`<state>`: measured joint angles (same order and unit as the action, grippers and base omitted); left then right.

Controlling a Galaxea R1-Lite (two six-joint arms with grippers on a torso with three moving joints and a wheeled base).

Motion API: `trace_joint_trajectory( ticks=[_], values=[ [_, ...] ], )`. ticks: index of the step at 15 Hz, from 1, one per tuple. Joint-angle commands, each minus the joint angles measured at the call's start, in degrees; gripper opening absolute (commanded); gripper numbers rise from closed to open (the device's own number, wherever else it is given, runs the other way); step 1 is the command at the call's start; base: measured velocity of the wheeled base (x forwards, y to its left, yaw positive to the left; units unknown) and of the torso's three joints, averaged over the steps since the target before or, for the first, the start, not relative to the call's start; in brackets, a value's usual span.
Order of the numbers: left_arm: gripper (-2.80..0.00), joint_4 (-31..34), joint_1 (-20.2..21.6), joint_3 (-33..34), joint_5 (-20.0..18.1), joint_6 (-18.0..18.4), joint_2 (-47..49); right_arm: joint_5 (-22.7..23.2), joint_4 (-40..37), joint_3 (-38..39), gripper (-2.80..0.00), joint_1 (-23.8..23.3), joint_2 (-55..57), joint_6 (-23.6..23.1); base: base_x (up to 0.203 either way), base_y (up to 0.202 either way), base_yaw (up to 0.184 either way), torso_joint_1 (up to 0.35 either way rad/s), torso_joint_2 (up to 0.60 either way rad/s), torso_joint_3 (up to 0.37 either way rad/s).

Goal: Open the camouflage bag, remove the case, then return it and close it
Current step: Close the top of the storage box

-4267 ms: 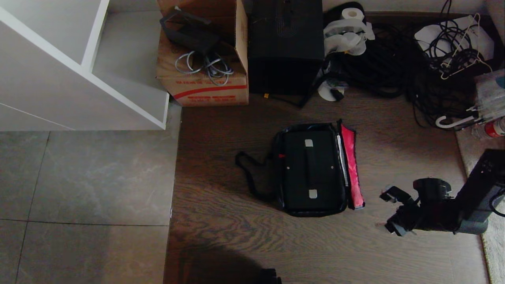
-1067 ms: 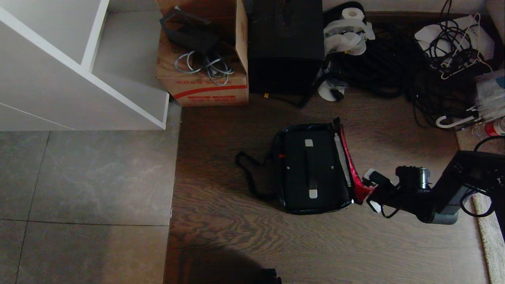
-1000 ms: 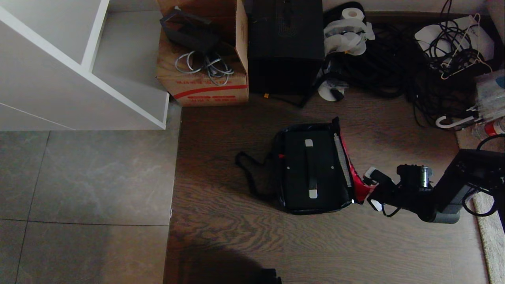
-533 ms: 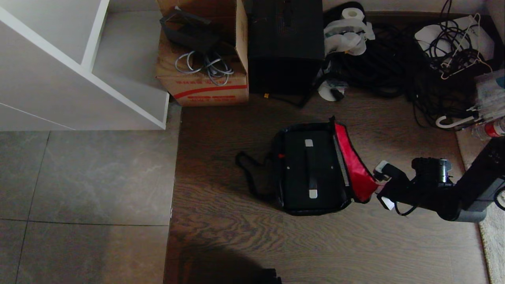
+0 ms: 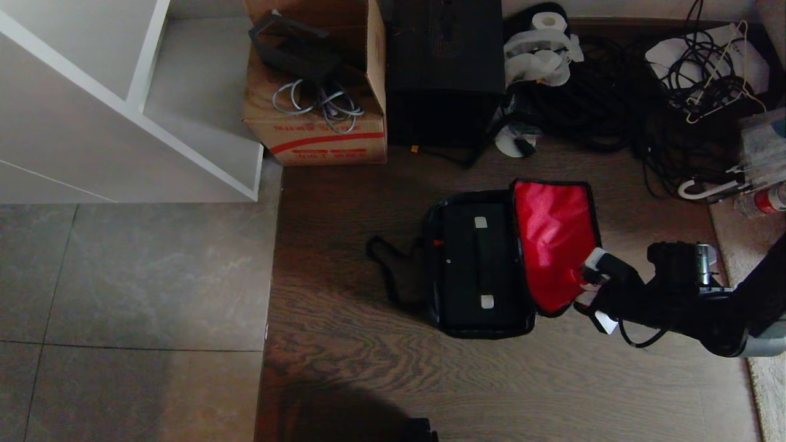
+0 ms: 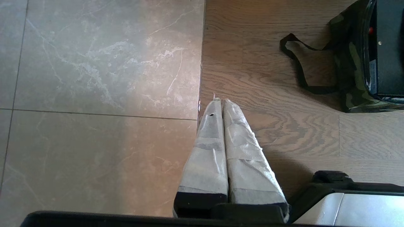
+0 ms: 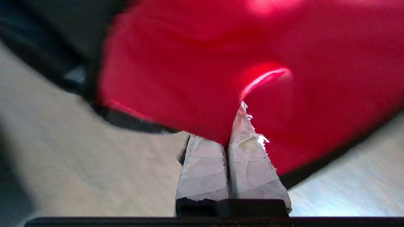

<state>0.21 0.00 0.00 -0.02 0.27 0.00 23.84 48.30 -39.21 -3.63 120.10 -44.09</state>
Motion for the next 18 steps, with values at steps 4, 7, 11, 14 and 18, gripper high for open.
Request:
trace_joint_trajectory(
  ticks=[4,7,11,14,18],
  values=[
    [-2.8,0.0,0.0,0.0,0.0,0.0,0.0,0.1,0.3,2.3,-2.8,5.1,-2.2,1.9,0.0,0.0,0.0,0.0,0.0,0.0],
    [-2.8,0.0,0.0,0.0,0.0,0.0,0.0,0.1,0.7,2.7,-2.8,8.4,-2.2,3.6,0.0,0.0,0.0,0.0,0.0,0.0],
    [-2.8,0.0,0.0,0.0,0.0,0.0,0.0,0.1,1.2,2.7,-2.8,11.4,-2.3,4.3,0.0,0.0,0.0,0.0,0.0,0.0],
    [-2.8,0.0,0.0,0.0,0.0,0.0,0.0,0.0,1.2,2.2,-2.8,13.5,-2.1,5.2,0.0,0.0,0.0,0.0,0.0,0.0],
    [-2.8,0.0,0.0,0.0,0.0,0.0,0.0,-0.3,1.1,1.6,-2.8,15.7,-1.4,5.6,0.0,0.0,0.0,0.0,0.0,0.0]
  ],
)
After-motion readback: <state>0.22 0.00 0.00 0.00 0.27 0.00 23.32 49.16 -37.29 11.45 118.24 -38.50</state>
